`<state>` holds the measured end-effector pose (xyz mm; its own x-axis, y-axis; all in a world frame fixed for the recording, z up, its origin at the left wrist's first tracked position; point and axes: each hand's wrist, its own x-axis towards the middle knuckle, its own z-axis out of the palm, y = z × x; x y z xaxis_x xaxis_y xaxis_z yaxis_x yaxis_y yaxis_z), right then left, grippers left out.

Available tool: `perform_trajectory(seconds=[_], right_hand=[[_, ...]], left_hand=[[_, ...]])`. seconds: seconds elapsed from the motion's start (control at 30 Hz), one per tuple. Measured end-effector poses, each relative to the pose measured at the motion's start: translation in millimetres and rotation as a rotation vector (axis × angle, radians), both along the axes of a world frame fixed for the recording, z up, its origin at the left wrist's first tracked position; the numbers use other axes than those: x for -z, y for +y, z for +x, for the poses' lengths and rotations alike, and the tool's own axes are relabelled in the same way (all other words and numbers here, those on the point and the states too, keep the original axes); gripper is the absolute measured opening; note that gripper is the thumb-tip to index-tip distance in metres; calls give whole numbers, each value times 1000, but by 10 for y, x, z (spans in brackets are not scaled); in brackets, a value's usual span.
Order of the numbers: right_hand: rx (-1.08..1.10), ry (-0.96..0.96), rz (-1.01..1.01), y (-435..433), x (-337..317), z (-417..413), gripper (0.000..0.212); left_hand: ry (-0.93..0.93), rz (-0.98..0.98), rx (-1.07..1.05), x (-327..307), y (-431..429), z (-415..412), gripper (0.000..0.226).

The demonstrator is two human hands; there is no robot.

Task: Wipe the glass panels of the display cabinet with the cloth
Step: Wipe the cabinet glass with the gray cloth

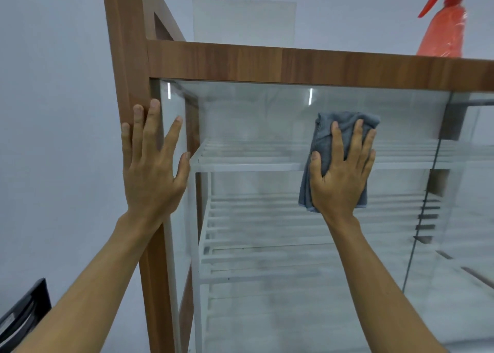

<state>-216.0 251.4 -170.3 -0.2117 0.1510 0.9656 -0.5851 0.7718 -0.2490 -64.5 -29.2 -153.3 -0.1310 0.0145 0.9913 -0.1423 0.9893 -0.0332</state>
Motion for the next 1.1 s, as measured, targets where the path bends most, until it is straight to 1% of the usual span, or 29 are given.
perform_trajectory(seconds=[0.1,0.3,0.43,0.6,0.87,1.03,1.1], right_hand=[[-6,-5,3,179,83,-78,61],[-21,-34,27,757,183,-325,61],[-31,-52,35,1147,173,-498,61],[-54,-24,97,1094,161,-485,61],[-63,110,352,423,-16,-221,64],[-47,122,380,306,-101,-195,66],[-17,120,334,465,-144,-274,65]], left_hand=[[-32,-51,50,85,354,-110,61],[-64,-54,167,73,1288,-515,57],[-89,-42,150,36,1683,-757,55],[-92,-6,117,59,1739,-936,55],[-43,-12,123,93,1721,-1045,55],[-18,-29,96,117,1686,-1079,56],[-12,-31,100,122,1679,-1075,57]])
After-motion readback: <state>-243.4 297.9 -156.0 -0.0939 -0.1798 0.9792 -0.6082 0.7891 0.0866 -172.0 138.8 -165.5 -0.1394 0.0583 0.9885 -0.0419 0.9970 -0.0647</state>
